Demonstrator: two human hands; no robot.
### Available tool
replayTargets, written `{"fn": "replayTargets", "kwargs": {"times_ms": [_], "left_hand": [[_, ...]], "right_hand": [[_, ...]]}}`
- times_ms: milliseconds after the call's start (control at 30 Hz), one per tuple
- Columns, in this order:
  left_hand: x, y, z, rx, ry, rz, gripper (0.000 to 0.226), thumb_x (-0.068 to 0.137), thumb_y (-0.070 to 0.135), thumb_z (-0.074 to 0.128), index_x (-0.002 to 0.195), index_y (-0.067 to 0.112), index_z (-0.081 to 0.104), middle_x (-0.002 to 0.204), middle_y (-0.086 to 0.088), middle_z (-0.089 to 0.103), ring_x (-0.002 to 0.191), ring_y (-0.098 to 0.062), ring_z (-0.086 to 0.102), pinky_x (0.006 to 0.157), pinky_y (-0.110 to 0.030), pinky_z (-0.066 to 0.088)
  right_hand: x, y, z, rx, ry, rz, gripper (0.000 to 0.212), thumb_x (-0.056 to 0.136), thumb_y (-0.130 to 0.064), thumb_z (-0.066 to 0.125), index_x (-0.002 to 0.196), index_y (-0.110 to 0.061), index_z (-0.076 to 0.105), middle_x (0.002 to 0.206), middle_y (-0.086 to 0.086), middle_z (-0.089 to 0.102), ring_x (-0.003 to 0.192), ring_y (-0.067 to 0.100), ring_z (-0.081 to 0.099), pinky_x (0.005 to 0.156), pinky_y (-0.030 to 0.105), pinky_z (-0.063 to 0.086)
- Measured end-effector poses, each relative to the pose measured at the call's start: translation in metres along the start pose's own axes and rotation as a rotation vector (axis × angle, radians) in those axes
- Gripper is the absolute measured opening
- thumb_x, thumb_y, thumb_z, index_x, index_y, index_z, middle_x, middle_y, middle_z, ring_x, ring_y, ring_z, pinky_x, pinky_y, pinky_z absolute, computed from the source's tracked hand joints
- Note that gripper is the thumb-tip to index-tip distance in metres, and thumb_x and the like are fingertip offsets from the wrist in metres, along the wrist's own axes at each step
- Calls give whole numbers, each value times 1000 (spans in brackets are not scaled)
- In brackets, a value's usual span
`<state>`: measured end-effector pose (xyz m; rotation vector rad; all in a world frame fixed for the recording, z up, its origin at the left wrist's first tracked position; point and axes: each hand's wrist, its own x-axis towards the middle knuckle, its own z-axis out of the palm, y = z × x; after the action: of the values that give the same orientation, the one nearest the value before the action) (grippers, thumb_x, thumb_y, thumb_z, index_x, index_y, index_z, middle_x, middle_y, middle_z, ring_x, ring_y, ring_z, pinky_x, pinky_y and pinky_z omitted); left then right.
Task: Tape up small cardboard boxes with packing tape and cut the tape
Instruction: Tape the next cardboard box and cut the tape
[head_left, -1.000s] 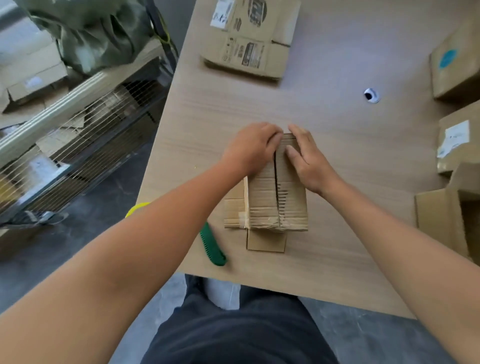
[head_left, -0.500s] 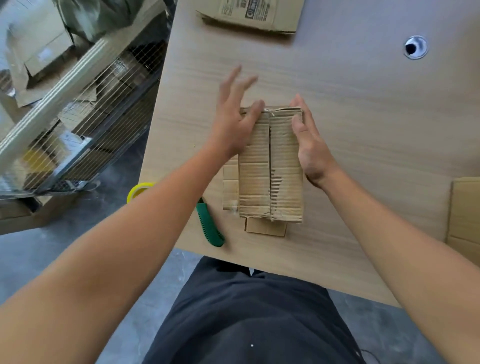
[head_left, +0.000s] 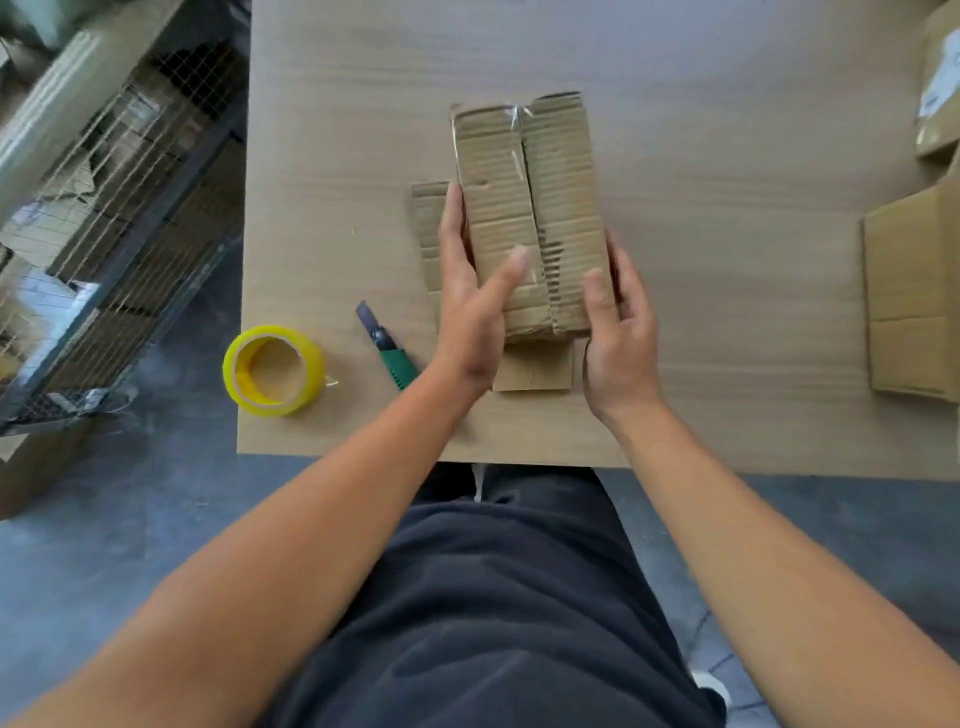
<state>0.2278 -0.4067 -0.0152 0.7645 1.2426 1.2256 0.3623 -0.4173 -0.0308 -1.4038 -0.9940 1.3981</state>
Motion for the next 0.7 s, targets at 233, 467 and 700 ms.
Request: {"fn": "replayTargets", "kwargs": {"times_ms": [233, 467, 700], "left_hand": [[18, -6, -11, 179, -108, 105, 67, 102, 17, 37, 158, 1, 5, 167, -16, 8, 155, -23, 11, 127, -46, 10], [105, 66, -28, 969, -56, 753, 58, 96, 44, 60, 145, 14, 51, 154, -14, 41, 147, -34, 27, 122, -47, 23], [127, 71, -9, 1450, -255, 361, 69, 81, 75, 49, 133, 29, 56, 120, 0, 59, 114, -24, 54, 96, -38, 43]], "right_hand": [[-1, -4, 10, -186, 142, 8, 80, 93, -75, 29, 127, -10, 63, 125, 4, 68, 122, 13, 60, 106, 27, 44], [-49, -11, 16, -203, 536, 139, 70, 104, -56, 27, 158, -12, 25, 165, 3, 26, 151, 10, 23, 119, 18, 18], [-6, -23, 78, 104, 731, 261, 83, 104, -50, 39, 160, -10, -8, 169, 8, 2, 155, 16, 12, 125, 31, 15]]}}
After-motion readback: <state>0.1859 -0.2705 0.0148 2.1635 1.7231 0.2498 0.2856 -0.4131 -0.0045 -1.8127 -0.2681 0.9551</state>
